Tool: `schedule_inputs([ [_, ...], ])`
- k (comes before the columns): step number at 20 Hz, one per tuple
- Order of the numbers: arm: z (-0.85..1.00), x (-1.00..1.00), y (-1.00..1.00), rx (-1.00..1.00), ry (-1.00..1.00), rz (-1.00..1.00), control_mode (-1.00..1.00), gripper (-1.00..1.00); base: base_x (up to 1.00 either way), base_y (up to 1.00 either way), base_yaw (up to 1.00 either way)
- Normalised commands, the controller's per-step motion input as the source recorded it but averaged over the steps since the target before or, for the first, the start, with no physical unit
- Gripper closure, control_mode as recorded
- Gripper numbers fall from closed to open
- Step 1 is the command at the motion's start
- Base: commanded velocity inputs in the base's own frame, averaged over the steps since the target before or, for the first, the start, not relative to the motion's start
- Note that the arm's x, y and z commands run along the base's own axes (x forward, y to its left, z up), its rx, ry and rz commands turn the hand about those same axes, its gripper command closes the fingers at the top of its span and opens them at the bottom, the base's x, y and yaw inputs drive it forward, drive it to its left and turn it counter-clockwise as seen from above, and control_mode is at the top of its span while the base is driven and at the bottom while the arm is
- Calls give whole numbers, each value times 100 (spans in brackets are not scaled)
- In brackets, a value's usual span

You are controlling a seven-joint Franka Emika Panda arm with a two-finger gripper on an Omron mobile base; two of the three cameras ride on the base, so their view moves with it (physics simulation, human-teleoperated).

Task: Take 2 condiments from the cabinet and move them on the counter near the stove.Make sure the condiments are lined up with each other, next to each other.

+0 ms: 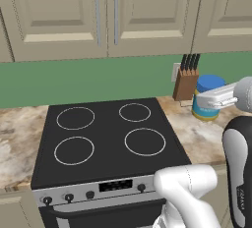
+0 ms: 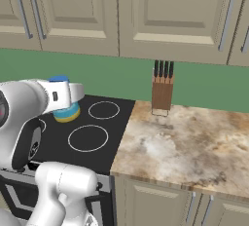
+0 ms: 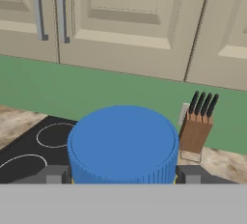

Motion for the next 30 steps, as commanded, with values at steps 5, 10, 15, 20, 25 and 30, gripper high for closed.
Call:
schedule_inputs([
  [5,-29,39,-3,0,10,8,-100,100,8,0,0],
  [10,-64,80,-18,0,18,27,-100,100,0,0,0],
  [15,-61,57,-40,0,3,33,-100,100,0,0,0],
  [20,-51,28,-51,0,-7,24,-100,100,0,0,0],
  [25,-36,10,-44,0,-10,3,-100,100,0,0,0],
  [30,-45,27,-44,0,-5,0,-100,100,0,0,0],
])
